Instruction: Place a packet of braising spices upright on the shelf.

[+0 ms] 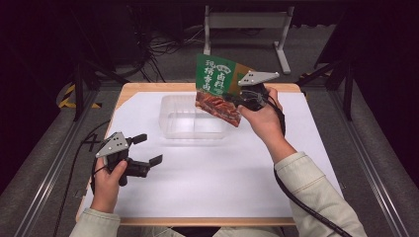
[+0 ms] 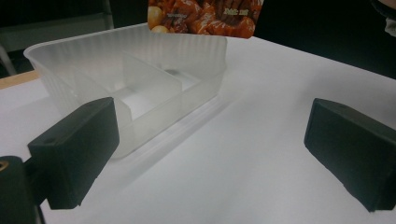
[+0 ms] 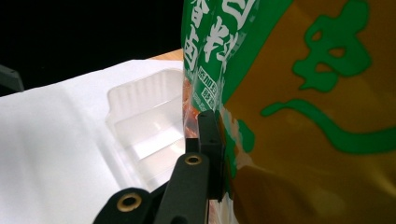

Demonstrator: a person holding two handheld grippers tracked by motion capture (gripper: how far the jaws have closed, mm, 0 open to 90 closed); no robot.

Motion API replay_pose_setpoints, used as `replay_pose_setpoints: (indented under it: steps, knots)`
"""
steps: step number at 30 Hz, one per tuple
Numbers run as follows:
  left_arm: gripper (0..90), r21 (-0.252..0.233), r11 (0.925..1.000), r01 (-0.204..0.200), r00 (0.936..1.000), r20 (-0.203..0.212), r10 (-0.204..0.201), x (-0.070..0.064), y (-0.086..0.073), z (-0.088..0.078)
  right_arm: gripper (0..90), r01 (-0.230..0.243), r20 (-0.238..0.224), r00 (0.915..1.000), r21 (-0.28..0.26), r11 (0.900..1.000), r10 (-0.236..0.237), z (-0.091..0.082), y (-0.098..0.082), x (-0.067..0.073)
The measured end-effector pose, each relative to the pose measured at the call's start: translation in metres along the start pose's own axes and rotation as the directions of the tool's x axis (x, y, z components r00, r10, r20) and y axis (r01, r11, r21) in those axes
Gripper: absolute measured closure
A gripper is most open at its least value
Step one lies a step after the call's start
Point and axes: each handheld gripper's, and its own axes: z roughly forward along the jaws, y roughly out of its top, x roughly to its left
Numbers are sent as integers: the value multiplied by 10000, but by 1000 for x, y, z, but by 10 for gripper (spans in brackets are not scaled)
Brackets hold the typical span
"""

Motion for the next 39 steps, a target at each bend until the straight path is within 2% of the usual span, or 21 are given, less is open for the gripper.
replay_pose_setpoints:
  steps: [3,8,16,21,24,27,35,39]
  knots:
    - [43,19,10000,96,9999,-79,-96,1,0,-1,897,-154,103,9998,-9,9999,154,4,1,-6]
    - [43,98,9999,-29,9994,-336,33,3,-1,-2,897,-318,340,9989,104,9994,315,10,3,-11]
    - [42,209,9997,-87,9997,-224,91,2,-1,-1,897,-512,613,9969,190,9985,500,17,9,-12]
    - [42,216,9996,-192,9996,-219,197,2,-1,-1,897,-1187,629,9911,122,9929,1177,22,13,-12]
    - [42,230,9995,-223,9995,-236,229,1,-2,-2,898,-1322,647,9892,88,9912,1314,23,14,-11]
    - [42,316,9992,-252,9993,-259,260,1,-2,-4,897,-1673,679,9837,56,9859,1666,26,15,-9]
    - [40,333,9992,-235,9990,-362,247,-1,-5,-11,897,-1743,654,9827,93,9847,1733,39,19,-3]
    - [40,277,9993,-259,9985,-485,272,-2,-7,-15,897,-1668,821,9829,163,9859,1650,45,20,0]
